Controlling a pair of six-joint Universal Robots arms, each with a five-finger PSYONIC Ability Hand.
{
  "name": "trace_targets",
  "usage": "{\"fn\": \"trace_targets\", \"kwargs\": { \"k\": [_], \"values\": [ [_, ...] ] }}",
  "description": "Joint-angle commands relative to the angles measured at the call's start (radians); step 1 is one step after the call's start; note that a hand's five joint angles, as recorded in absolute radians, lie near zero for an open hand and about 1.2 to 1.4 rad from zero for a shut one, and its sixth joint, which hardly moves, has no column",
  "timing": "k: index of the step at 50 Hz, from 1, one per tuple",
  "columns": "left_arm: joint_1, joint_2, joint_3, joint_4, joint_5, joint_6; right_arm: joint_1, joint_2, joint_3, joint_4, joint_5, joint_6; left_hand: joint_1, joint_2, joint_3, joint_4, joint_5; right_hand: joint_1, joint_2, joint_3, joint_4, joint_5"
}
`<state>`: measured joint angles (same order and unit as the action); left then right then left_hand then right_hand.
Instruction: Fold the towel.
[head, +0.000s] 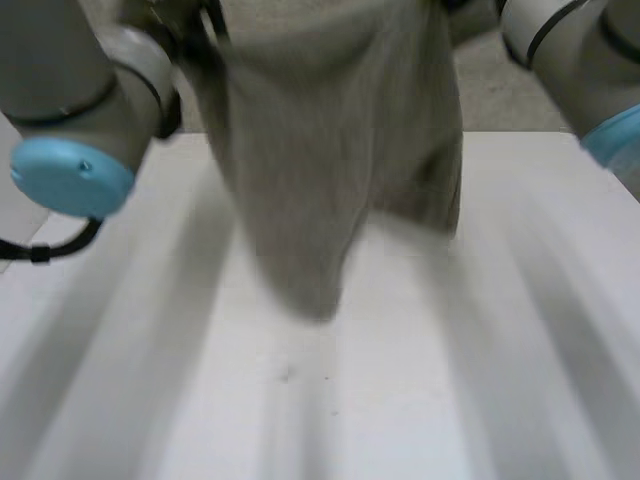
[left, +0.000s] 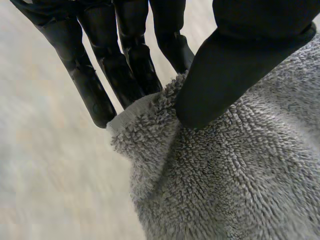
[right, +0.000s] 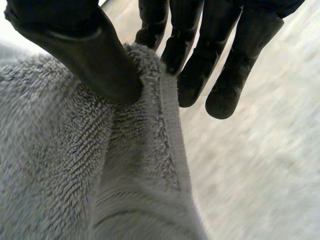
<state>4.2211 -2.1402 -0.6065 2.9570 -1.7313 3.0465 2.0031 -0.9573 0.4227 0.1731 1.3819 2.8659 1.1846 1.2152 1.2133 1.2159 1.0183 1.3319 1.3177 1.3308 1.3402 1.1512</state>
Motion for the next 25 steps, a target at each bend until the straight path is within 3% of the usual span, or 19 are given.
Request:
{"fn": "trace_targets", "kwargs": {
  "k": [1,3,6,14,20,25],
  "values": [
    [0.023,0.114,-0.259,0.149,0.007,-0.098,-0.017,-0.08,0.251,-0.084,-0.041,-0.031,0.212,0.181,0.183,0.18,0.203,0.064,0.079,0.065,0.056,0.07],
    [0.023,0.114,-0.336,0.149,0.034,-0.098,-0.015,-0.084,0.323,-0.063,-0.067,-0.065,0.212,0.181,0.183,0.18,0.203,0.064,0.079,0.065,0.056,0.07],
    [0.023,0.106,-0.494,0.151,0.073,-0.097,-0.006,-0.083,0.543,0.002,-0.135,-0.234,0.212,0.181,0.183,0.18,0.203,0.064,0.079,0.065,0.056,0.07],
    [0.025,0.077,-0.859,0.159,0.087,-0.072,0.014,0.012,0.841,0.123,-0.072,-0.45,0.212,0.181,0.183,0.18,0.203,0.064,0.079,0.065,0.056,0.07],
    [0.03,0.091,-1.007,0.162,0.085,0.041,0.0,0.006,0.936,0.16,-0.038,-0.465,0.212,0.181,0.183,0.18,0.203,0.064,0.079,0.065,0.056,0.07],
    [0.046,0.154,-1.033,0.166,0.085,0.074,-0.047,-0.108,1.028,0.036,-0.099,-0.375,0.212,0.181,0.183,0.18,0.203,0.064,0.079,0.065,0.056,0.07]
  ]
}}
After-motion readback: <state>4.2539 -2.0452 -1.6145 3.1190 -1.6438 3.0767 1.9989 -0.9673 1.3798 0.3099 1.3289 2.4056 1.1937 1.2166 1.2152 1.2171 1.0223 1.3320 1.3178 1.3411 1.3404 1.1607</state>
